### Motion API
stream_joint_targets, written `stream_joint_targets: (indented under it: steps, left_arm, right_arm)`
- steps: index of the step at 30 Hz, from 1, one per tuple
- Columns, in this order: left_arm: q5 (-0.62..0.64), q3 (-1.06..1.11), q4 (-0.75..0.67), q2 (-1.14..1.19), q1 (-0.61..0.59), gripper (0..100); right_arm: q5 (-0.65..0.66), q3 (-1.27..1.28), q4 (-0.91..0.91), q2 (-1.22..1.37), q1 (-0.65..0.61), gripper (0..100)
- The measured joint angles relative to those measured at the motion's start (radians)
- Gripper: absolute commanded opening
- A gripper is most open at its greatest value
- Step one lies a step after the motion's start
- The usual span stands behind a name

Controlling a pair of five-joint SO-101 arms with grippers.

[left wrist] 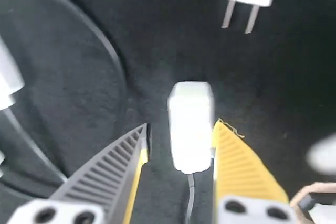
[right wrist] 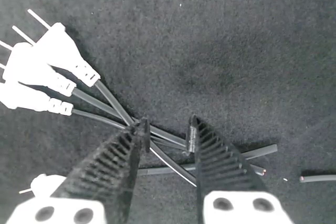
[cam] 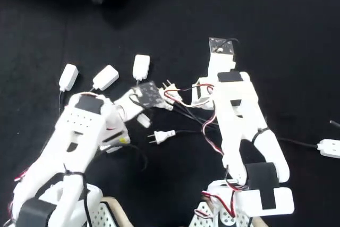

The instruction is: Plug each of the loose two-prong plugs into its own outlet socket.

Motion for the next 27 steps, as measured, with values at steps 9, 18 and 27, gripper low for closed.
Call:
stream_joint_targets:
  steps: [9, 18, 27]
  left_arm:
    - [-0.103, 0.000, 0.014, -0.055, -0.100, 20]
    - [-0.121, -0.017, 0.028, -0.068, -0.189, 19]
    - [0.209, -0.031, 0.269, -0.302, 0.157, 20]
  right_arm:
    - [0.000, 0.000, 0.000, 0.000, 0.000, 12.7]
    - [0.000, 0.000, 0.000, 0.000, 0.000, 12.7]
    - [0.000, 0.000, 0.000, 0.000, 0.000, 12.7]
